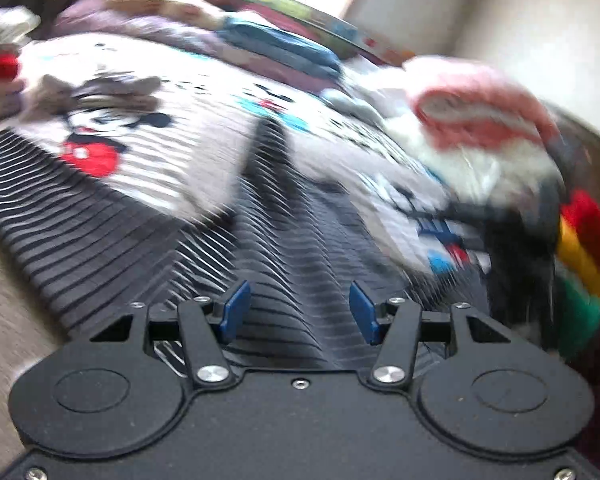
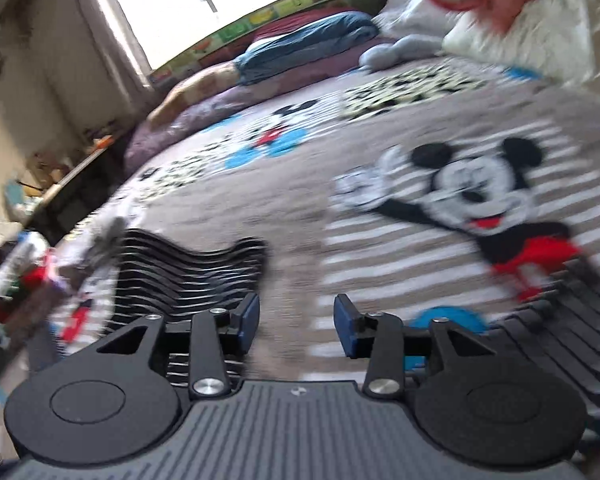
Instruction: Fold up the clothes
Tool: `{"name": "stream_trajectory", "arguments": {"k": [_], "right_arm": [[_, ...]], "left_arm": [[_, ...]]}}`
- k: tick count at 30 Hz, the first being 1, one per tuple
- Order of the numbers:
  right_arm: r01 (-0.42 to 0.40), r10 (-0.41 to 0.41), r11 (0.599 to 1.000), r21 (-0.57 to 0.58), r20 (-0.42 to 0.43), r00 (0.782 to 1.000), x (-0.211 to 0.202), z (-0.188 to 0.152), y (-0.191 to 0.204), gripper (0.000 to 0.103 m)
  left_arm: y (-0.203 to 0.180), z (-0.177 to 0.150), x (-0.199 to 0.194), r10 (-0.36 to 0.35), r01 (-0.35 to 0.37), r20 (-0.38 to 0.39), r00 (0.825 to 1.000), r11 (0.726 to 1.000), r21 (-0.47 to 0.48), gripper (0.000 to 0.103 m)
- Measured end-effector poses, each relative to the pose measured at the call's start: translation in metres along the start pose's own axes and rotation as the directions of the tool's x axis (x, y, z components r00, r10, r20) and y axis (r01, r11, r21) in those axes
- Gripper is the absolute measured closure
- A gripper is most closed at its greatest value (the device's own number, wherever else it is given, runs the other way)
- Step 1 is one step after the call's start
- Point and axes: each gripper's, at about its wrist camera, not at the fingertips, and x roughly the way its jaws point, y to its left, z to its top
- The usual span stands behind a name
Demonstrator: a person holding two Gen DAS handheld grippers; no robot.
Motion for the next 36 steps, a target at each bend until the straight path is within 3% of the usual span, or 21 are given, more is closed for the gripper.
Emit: {"name": "stream_trajectory", "arguments": {"k": [4, 6, 9, 12, 15, 18, 20, 21, 23, 26, 28, 32, 36], "right_arm": [[-0.036, 0.037, 0.999, 0.02, -0.037, 0.999, 0.03, 0.001, 0.019, 0.058], [-0.042, 0.044, 0.999, 0.035, -0.053, 0.998, 0.045, 0.003, 0.023, 0.058], [-0.045, 0.05, 0.996, 0.078, -0.067, 0.996, 0.067, 0.006, 0.025, 0.058], [-0.051, 0.06, 0.992, 0.115, -0.076, 0.995, 0.086, 0.009, 0.025, 0.058], [-0.065, 0.075, 0.987, 0.15, -0.064, 0.995, 0.098, 0.006, 0.019, 0.059], [-0.076, 0.081, 0.984, 0.161, -0.021, 0.996, 0.103, -0.006, 0.012, 0.069], [-0.085, 0.084, 0.985, 0.151, 0.014, 0.996, 0.102, -0.013, 0.009, 0.074], [-0.086, 0.084, 0.986, 0.141, 0.025, 0.996, 0.101, -0.014, 0.01, 0.074], [-0.086, 0.084, 0.991, 0.1, 0.024, 0.996, 0.102, -0.015, 0.016, 0.092], [-0.065, 0.062, 0.996, 0.063, 0.042, 0.997, 0.1, -0.018, 0.021, 0.094], [-0.049, 0.043, 0.995, 0.086, 0.073, 0.996, 0.096, -0.019, 0.018, 0.094], [-0.035, 0.022, 0.991, 0.133, 0.098, 0.995, 0.092, -0.02, 0.009, 0.094], [-0.018, 0.001, 0.988, 0.155, 0.108, 0.994, 0.091, -0.021, 0.006, 0.094]], "left_arm": [[0.015, 0.039, 0.02, 0.043, -0.043, 0.021, 0.999, 0.999, 0.023, 0.055], [0.021, 0.055, 0.04, 0.06, -0.06, -0.005, 0.998, 0.996, 0.063, 0.065], [0.027, 0.068, 0.08, 0.125, -0.104, -0.099, 0.987, 0.975, 0.194, 0.068], [0.031, 0.067, 0.105, 0.127, -0.068, -0.197, 0.972, 0.957, 0.282, 0.068], [0.032, 0.06, 0.123, 0.153, -0.056, -0.247, 0.957, 0.931, 0.36, 0.072], [0.03, 0.06, 0.135, 0.149, -0.031, -0.273, 0.95, 0.919, 0.394, 0.076], [0.028, 0.061, 0.139, 0.145, -0.021, -0.28, 0.949, 0.914, 0.404, 0.097], [0.029, 0.062, 0.139, 0.143, -0.022, -0.278, 0.95, 0.918, 0.397, 0.098], [0.032, 0.064, 0.138, 0.138, -0.033, -0.266, 0.954, 0.93, 0.367, 0.099], [0.045, 0.067, 0.116, 0.168, -0.115, -0.176, 0.97, 0.954, 0.279, 0.099], [0.06, 0.069, 0.103, 0.194, -0.168, -0.134, 0.972, 0.969, 0.181, 0.099], [0.089, 0.064, 0.095, 0.208, -0.208, -0.161, 0.965, 0.978, 0.018, 0.099], [0.095, 0.065, 0.091, 0.196, -0.208, -0.178, 0.964, 0.977, -0.052, 0.099]]}}
